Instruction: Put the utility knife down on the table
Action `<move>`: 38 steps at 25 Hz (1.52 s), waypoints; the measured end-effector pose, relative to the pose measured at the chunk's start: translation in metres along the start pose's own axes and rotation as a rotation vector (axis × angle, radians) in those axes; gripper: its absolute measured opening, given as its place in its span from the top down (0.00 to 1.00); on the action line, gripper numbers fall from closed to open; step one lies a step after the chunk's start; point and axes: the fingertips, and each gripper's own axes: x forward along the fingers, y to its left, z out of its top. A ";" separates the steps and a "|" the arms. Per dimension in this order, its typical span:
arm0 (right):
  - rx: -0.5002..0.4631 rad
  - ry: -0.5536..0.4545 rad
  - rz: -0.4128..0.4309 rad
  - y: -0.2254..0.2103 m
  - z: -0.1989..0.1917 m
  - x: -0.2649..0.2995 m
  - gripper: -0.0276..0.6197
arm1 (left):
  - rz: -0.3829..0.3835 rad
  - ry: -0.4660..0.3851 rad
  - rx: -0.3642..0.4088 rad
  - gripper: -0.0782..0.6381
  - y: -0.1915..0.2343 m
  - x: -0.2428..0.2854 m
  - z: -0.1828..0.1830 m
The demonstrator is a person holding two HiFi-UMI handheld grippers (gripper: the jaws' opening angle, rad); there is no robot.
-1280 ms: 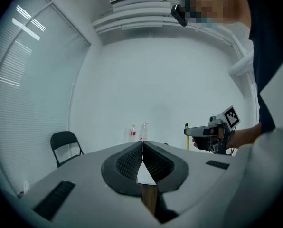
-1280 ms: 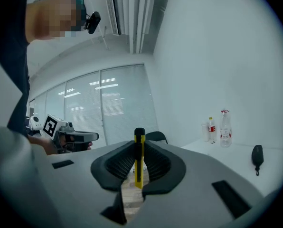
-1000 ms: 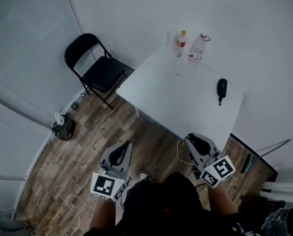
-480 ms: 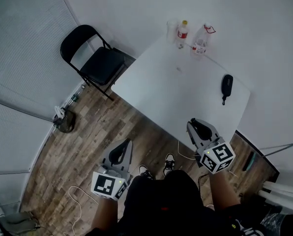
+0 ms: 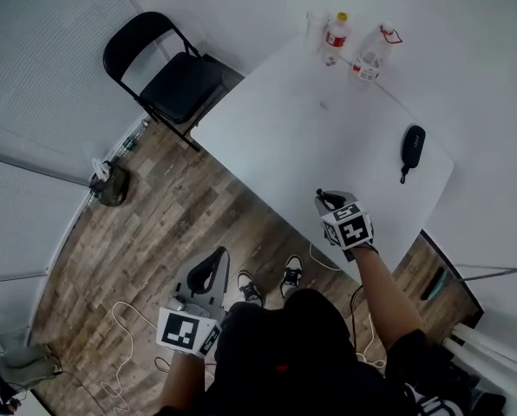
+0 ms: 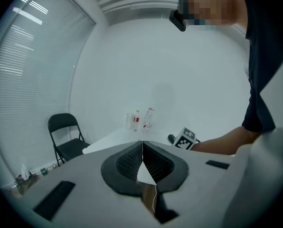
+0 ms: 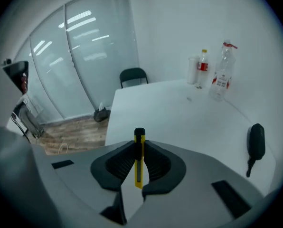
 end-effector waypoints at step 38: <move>-0.059 -0.358 -0.073 0.038 0.084 -0.086 0.90 | -0.080 -0.029 0.024 0.86 0.014 -0.017 0.017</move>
